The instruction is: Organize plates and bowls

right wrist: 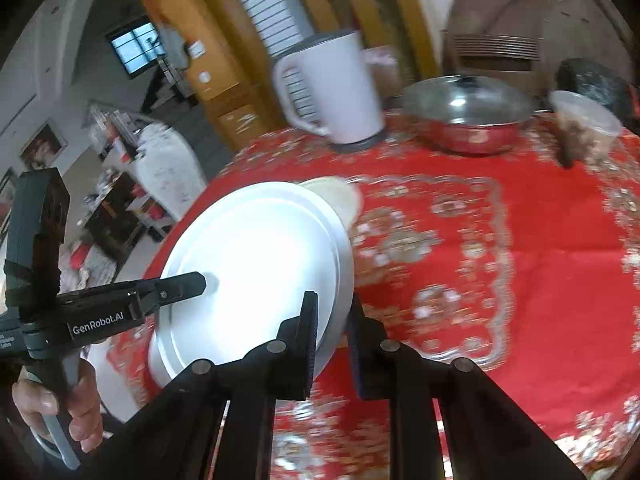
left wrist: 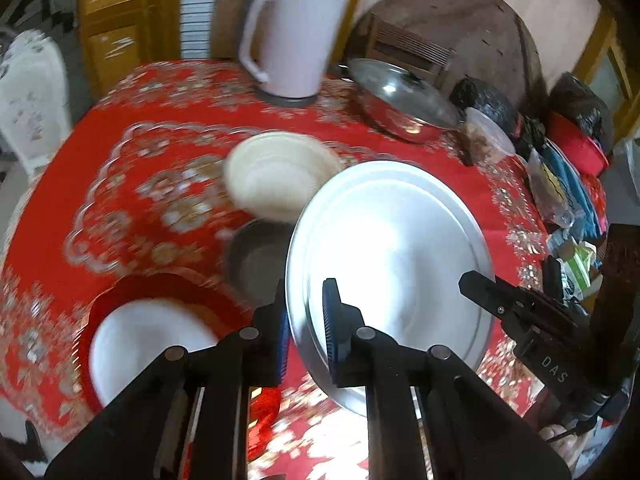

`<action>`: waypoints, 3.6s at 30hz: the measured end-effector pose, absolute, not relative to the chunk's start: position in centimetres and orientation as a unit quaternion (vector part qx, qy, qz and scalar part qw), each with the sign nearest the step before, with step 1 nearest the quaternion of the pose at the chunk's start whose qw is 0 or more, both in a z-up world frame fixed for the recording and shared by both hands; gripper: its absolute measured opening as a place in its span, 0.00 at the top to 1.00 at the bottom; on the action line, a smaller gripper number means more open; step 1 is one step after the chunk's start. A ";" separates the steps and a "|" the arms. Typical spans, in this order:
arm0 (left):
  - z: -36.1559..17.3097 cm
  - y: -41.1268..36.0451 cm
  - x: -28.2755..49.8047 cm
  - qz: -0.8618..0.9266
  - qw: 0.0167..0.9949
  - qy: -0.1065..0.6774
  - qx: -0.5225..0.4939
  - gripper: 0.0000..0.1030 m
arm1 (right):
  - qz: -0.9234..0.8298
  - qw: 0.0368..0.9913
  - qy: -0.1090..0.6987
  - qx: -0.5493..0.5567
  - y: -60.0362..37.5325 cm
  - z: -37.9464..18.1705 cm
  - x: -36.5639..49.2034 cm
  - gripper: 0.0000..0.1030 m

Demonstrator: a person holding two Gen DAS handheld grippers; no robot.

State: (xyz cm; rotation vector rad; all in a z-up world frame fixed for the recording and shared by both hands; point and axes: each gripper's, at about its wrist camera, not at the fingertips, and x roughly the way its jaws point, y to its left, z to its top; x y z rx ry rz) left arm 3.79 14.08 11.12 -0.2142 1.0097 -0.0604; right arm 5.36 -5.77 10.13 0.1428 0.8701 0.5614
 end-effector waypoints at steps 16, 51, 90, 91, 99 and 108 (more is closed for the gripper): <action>7.2 25.9 -3.5 0.069 0.866 0.470 -0.155 0.89 | 0.346 0.819 0.457 -0.004 8.6 6.1 2.2 0.84; 8.5 24.7 -5.7 0.054 0.901 0.406 -0.144 0.22 | 0.330 0.818 0.464 0.084 2.5 5.7 3.5 0.63; 6.1 5.9 -0.2 -0.025 0.921 0.388 -0.009 0.20 | 0.218 0.862 0.443 0.116 -10.6 3.5 2.9 0.51; 6.0 5.8 -0.2 -0.021 0.922 0.386 -0.005 0.20 | 0.215 0.863 0.442 0.114 -10.6 3.5 2.9 0.51; 5.4 5.3 -0.2 -0.011 0.927 0.376 0.008 0.20 | 0.197 0.870 0.440 0.105 -11.1 2.9 2.9 0.46; 5.3 5.0 -0.3 -0.004 0.931 0.365 0.017 0.20 | 0.191 0.873 0.437 0.099 -11.2 3.0 2.7 0.45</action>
